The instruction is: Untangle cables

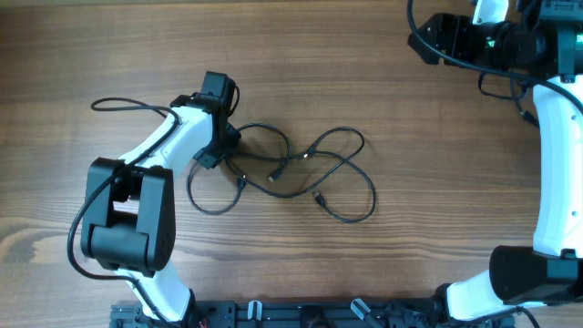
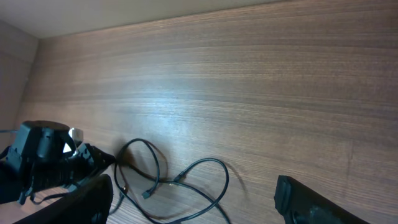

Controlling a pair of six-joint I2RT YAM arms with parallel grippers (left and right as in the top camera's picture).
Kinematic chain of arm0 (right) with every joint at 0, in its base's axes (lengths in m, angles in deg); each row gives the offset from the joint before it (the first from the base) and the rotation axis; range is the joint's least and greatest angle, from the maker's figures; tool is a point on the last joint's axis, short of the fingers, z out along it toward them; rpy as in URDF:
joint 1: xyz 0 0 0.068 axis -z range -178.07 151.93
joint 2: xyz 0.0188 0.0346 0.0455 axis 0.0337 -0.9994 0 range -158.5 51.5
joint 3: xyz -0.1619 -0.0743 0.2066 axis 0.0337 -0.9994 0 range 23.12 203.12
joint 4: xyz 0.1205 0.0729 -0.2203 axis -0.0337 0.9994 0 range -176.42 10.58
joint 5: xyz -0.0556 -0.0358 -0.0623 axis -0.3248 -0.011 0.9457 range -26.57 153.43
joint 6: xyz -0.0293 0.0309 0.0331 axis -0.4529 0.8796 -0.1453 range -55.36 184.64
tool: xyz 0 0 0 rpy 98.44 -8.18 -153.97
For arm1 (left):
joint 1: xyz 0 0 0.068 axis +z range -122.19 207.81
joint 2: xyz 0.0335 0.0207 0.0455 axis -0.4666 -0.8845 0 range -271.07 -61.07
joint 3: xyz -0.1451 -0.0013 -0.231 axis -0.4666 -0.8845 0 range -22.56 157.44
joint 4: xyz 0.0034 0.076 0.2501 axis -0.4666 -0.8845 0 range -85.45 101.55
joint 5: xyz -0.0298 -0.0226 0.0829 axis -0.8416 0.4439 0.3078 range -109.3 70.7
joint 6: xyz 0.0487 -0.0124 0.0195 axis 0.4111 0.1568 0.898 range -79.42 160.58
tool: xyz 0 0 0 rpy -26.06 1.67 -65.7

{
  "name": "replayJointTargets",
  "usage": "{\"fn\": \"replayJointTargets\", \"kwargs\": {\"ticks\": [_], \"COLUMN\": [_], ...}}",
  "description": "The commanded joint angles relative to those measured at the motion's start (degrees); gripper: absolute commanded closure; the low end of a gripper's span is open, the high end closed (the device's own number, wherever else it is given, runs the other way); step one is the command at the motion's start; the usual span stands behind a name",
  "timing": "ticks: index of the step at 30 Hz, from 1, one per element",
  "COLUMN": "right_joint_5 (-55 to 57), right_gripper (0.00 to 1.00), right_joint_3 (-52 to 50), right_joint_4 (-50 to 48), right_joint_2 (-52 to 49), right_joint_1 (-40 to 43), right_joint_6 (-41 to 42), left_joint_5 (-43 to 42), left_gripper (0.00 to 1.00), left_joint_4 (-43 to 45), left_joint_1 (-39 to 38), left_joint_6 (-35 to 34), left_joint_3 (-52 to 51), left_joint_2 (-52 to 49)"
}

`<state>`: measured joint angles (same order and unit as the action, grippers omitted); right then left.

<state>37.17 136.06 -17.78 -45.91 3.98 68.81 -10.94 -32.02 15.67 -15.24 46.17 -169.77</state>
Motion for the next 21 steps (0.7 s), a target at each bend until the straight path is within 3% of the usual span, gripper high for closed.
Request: {"fn": "replayJointTargets", "kwargs": {"ticks": [1,2,6,9,13,16,19,21], "right_joint_5": [1.0,1.0,1.0,1.0,1.0,1.0,1.0,1.0], "right_gripper": [0.14,0.14,0.14,0.18,0.19,0.19,0.18,0.18], "right_joint_3": [-0.2,-0.2,-0.2,-0.2,-0.2,-0.2,-0.2,-0.2], "right_joint_4": [0.0,0.0,0.0,0.0,0.0,0.0,0.0,0.0], "right_joint_2": [-0.7,-0.7,-0.7,-0.7,-0.7,-0.7,-0.7,-0.7], "right_joint_1": [0.0,0.0,0.0,0.0,0.0,0.0,0.0,0.0], "right_joint_6": [-1.2,-1.2,-1.2,-1.2,-1.2,-1.2,-1.2,-1.1], "left_joint_5": [3.2,3.3,3.4,-3.3,-13.4,-10.7,-0.9,1.9], "left_gripper": [0.96,0.96,0.96,0.96,0.96,0.96,0.76,0.58], "left_joint_4": [0.5,0.5,-0.9,-1.9,1.2,2.8,-0.5,-4.1], "left_joint_1": [0.3,0.3,0.5,0.5,0.4,0.4,0.4,0.4], "left_joint_6": [-0.3,0.2,13.8,21.4,24.1,23.4,18.7,14.6], "left_joint_3": [-0.3,-0.2,1.2,4.8,8.1,8.1,8.1,8.0], "left_joint_2": [-0.8,-0.8,1.8,9.6,23.3,31.8,34.4,33.3]}}
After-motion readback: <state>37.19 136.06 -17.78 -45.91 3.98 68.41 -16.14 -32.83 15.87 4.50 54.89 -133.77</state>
